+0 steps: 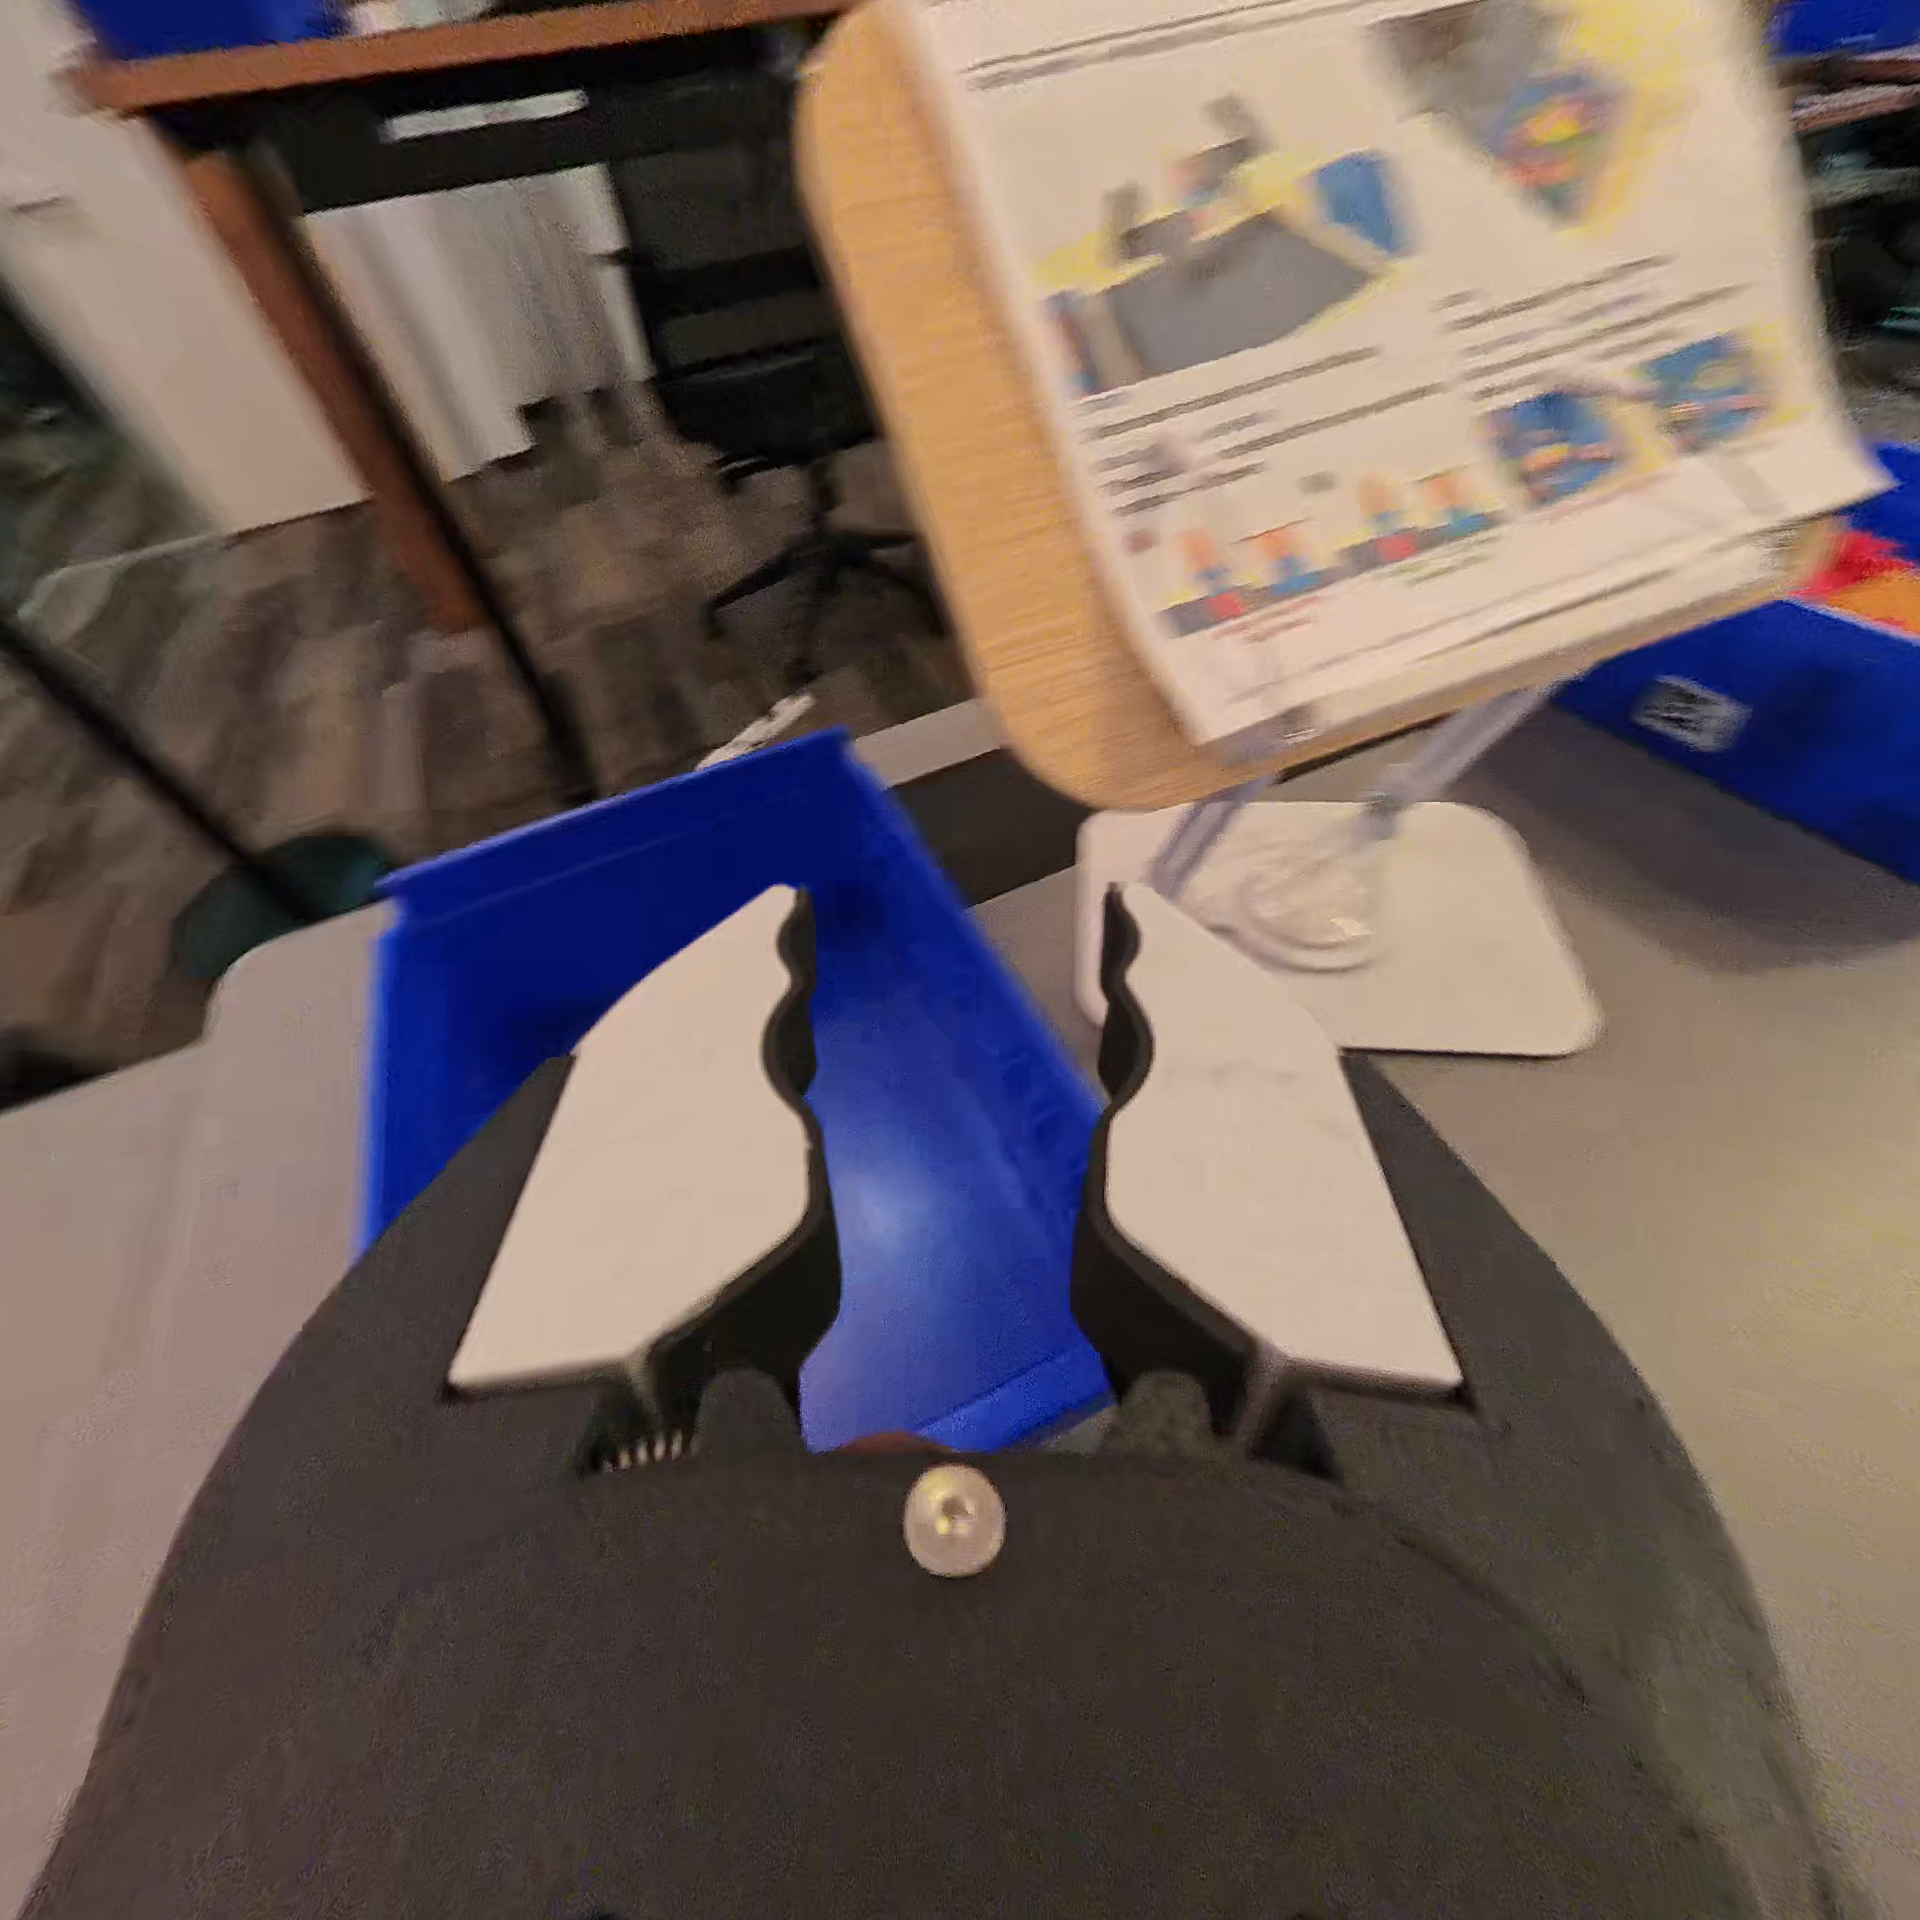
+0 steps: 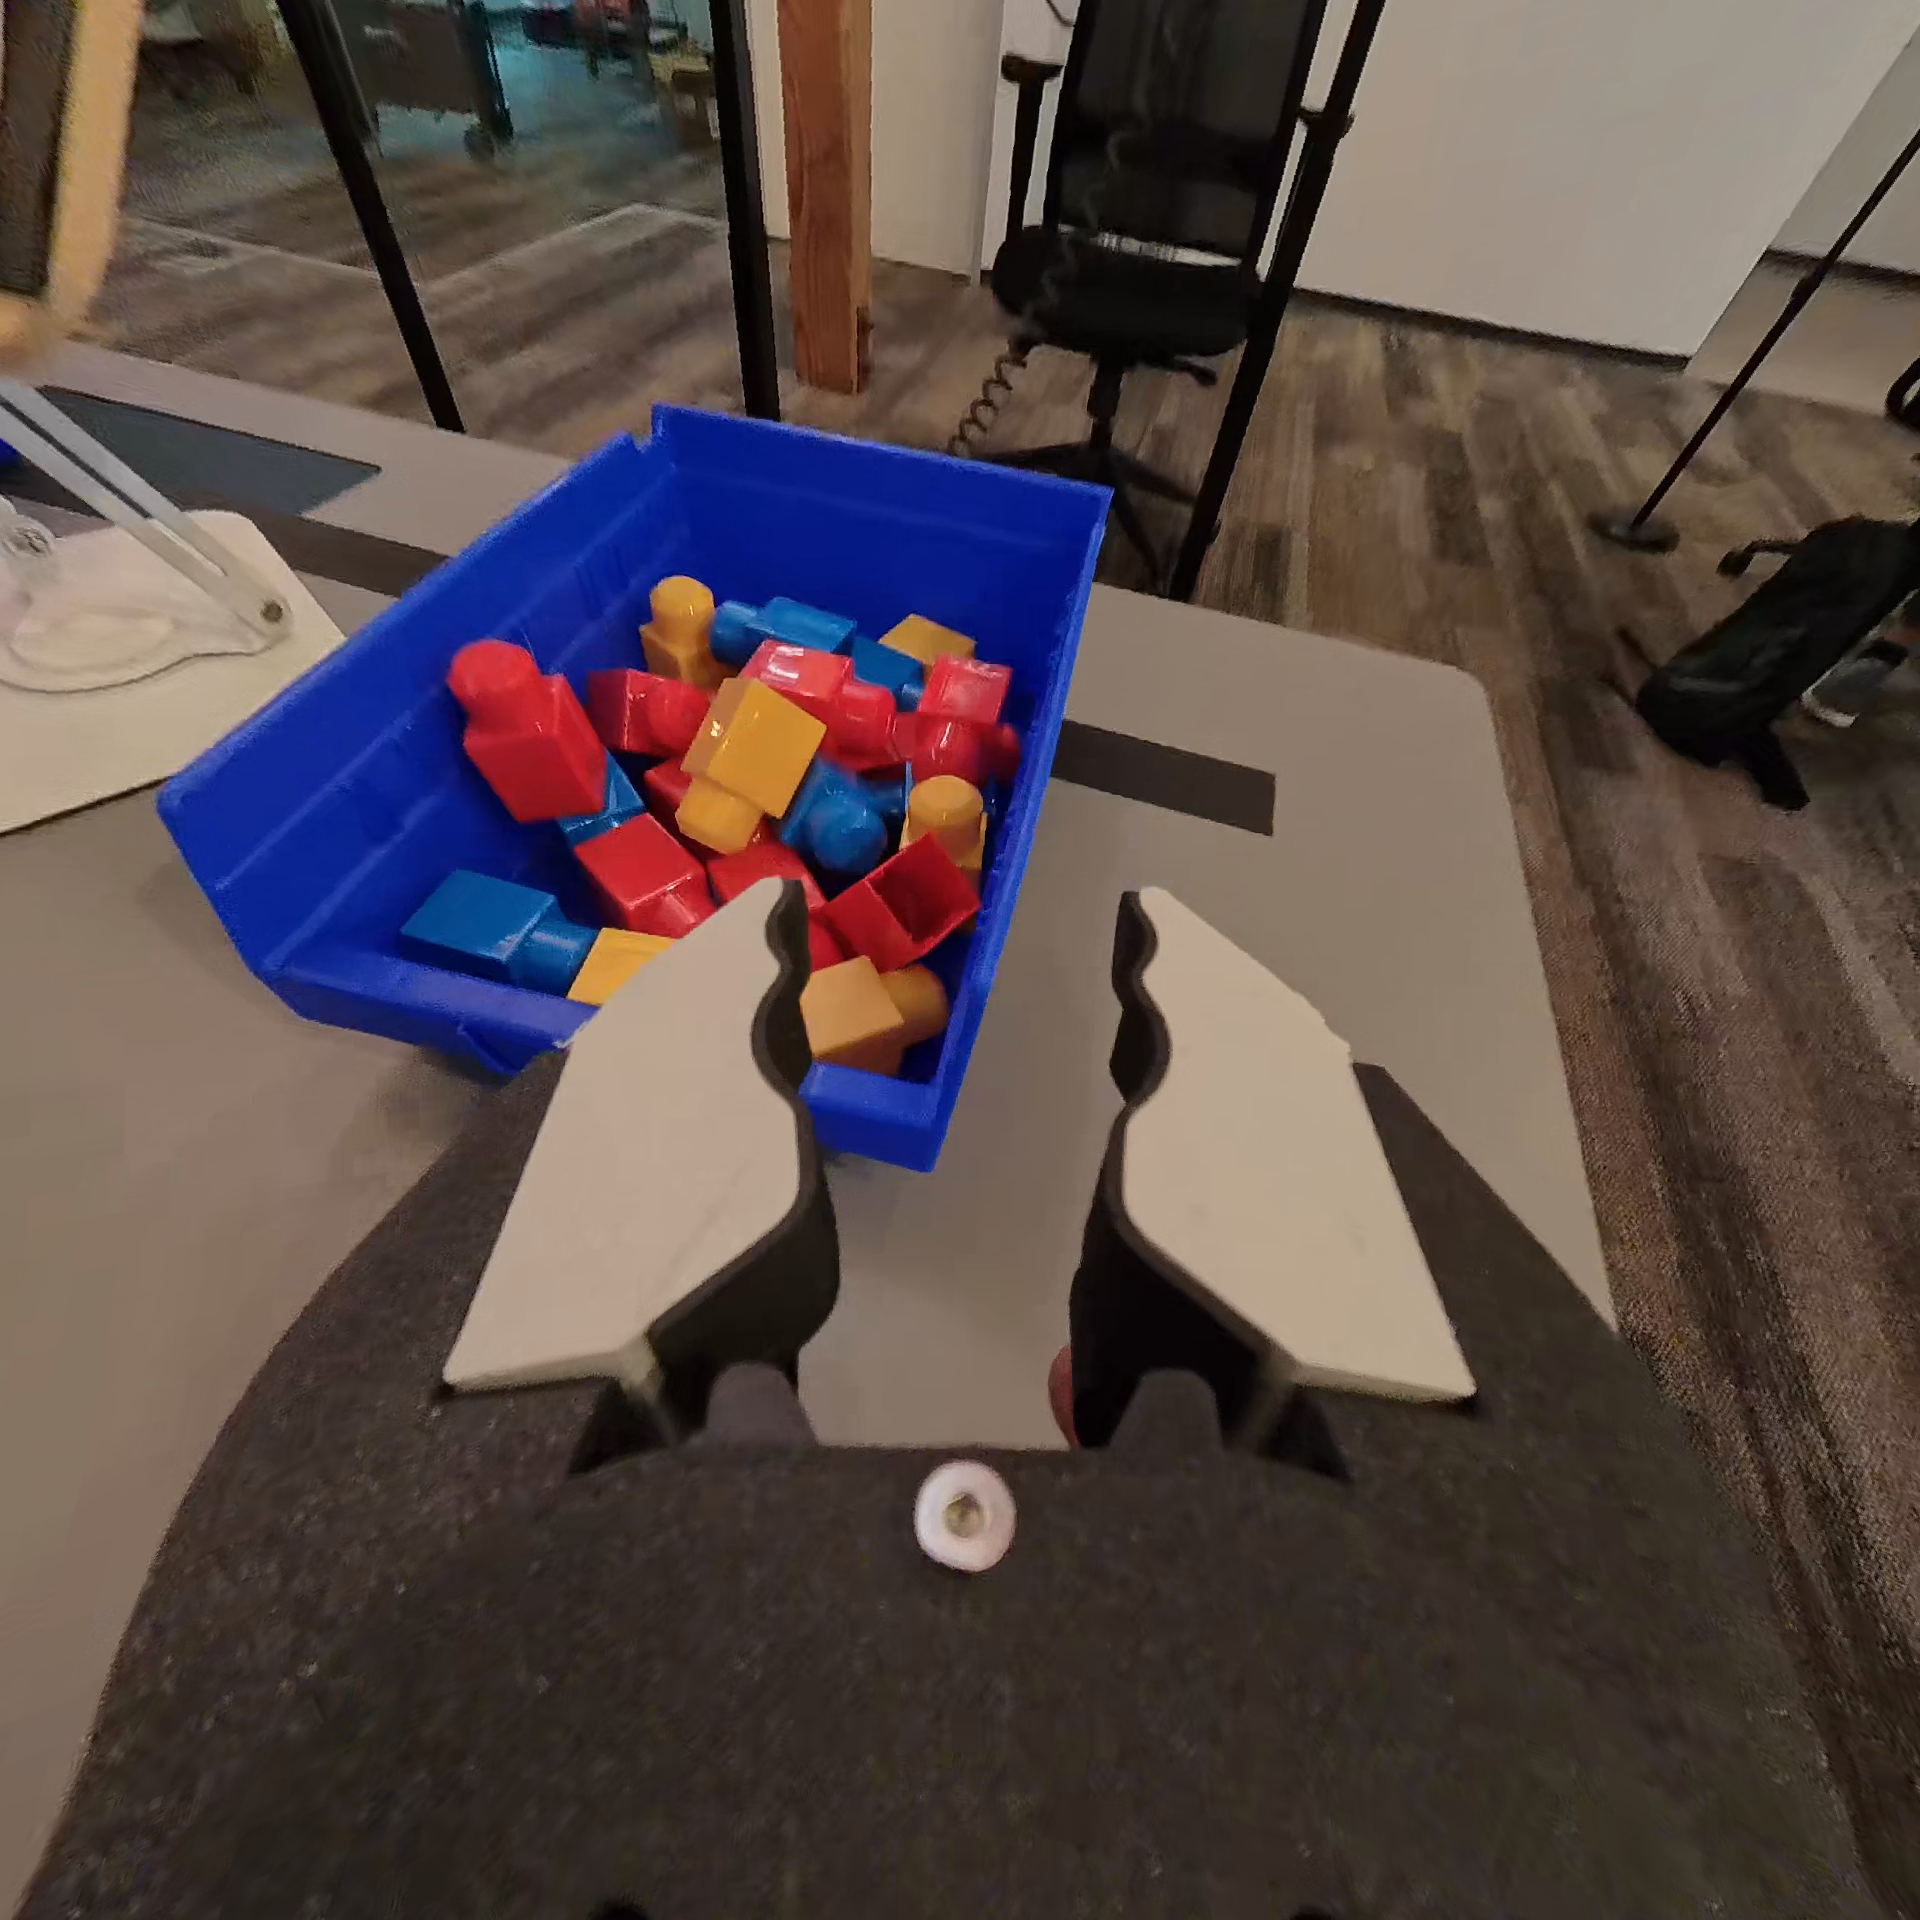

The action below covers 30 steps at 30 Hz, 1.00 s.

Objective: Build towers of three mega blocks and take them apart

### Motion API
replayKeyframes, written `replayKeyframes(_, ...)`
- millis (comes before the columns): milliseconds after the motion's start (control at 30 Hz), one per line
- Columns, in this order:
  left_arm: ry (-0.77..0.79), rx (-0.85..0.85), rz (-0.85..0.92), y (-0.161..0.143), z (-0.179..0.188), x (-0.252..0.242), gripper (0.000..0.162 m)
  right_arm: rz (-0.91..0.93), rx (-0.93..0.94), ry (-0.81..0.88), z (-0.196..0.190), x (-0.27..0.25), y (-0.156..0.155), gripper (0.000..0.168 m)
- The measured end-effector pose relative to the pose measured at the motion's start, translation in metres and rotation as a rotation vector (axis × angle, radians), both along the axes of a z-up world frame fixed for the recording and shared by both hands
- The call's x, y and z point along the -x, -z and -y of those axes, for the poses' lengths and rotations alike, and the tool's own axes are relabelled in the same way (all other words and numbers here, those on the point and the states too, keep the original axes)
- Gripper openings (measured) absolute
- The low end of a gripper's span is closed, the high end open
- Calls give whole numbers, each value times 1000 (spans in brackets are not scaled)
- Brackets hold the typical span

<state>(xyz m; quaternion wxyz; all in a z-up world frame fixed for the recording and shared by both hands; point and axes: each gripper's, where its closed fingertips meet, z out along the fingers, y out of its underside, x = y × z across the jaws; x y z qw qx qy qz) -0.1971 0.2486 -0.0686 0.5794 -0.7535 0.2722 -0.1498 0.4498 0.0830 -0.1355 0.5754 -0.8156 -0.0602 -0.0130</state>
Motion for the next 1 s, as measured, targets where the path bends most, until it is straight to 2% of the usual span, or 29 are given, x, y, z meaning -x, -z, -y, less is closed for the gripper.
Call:
replayKeyframes(133, -211, 44, -48, 26, -20, 66, 60, -21, 85, 28, -17, -1, 25, 56)
replayKeyframes(267, -265, 206, -42, 76, -31, 85, 81, -37, 137, 49, -28, -4, 44, 51)
replayKeyframes(433, -260, 336, 4, 117, -37, 84, 83, -40, 195, 43, -37, 1, 62, 44)
replayKeyframes(500, -241, 378, -19, 133, -38, 79, 79, -33, 222, 46, -39, 2, 68, 39)
replayKeyframes(700, -196, 475, -12, 163, -42, 67, 40, -25, 280, 43, -42, 1, 83, 21)
replayKeyframes(733, -191, 489, -2, 166, -44, 65, 38, -18, 284, 47, -42, -1, 84, 17)
replayKeyframes(833, -146, 504, 0, 168, -44, 56, 0, -7, 309, 46, -40, -5, 87, 5)
replayKeyframes(1000, -117, 507, -70, 171, -41, 50, 0, -21, 331, 39, -39, -4, 89, 5)
